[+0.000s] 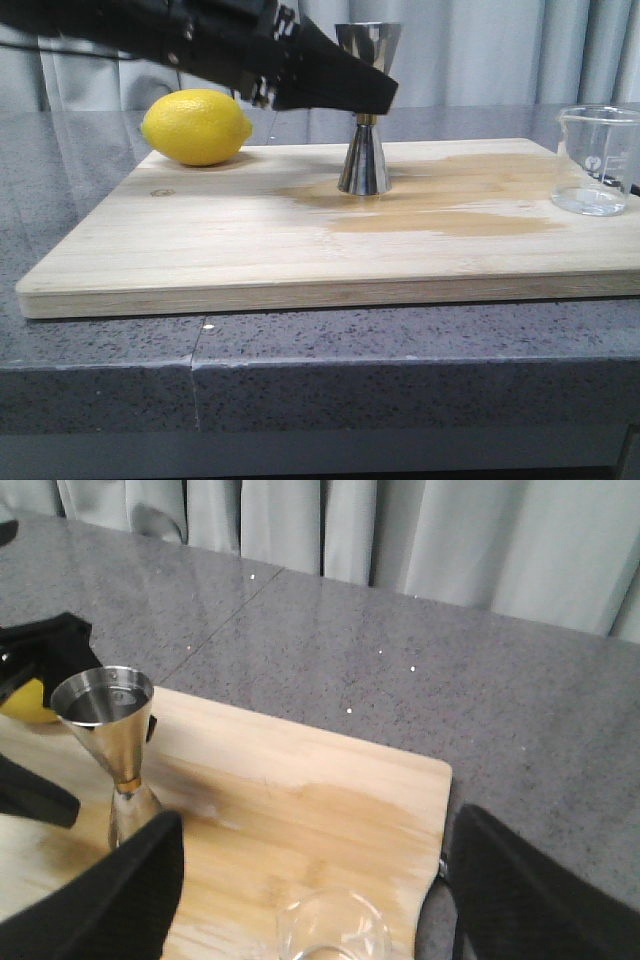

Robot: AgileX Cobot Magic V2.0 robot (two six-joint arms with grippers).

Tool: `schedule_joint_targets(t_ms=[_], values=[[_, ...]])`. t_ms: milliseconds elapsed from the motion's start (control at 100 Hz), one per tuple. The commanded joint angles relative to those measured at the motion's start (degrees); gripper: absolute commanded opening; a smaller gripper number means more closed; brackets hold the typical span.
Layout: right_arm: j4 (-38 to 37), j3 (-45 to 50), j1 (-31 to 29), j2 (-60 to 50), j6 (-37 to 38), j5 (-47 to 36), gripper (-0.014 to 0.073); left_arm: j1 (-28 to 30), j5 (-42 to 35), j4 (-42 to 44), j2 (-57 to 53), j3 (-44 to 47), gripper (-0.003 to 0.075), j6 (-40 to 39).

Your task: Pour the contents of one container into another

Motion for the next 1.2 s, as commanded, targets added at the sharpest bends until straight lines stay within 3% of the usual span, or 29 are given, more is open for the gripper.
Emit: schedule_joint_targets(t_ms=[0,170,440,610,920,1190], values=[[0.44,-6.11,-0.37,-0.7,-0.09,5.85,0.05,0.09,-0.56,4.09,-6.88,-2.71,0.0483,-7.43],[0.44,-12.17,-1.87,-0.7,1.38,20.28,0.05,0.09,-2.86,23.01,-14.46,-3.93,0.0482,-25.79],[0.27,-12.91,-9.51,-0.7,4.75,29.53,0.0499,0.09,-1.2,56.54,-28.59,-4.17,0.0479,-62.23],[0.27,-12.91,-11.9,-0.97,4.83,36.29,0.0499,0.09,2.29,73.2,-36.69,-1.91,0.0421,-81.7],[0.27,-12.77,-11.99,-8.05,6.61,39.45,0.0499,0.19,-10.56,80.85,-56.26,20.49,0.041,-98.01],[0.27,-9.25,-11.99,-16.54,6.61,34.51,0.0499,0.19,-23.73,79.74,-71.06,37.38,0.041,-102.79]])
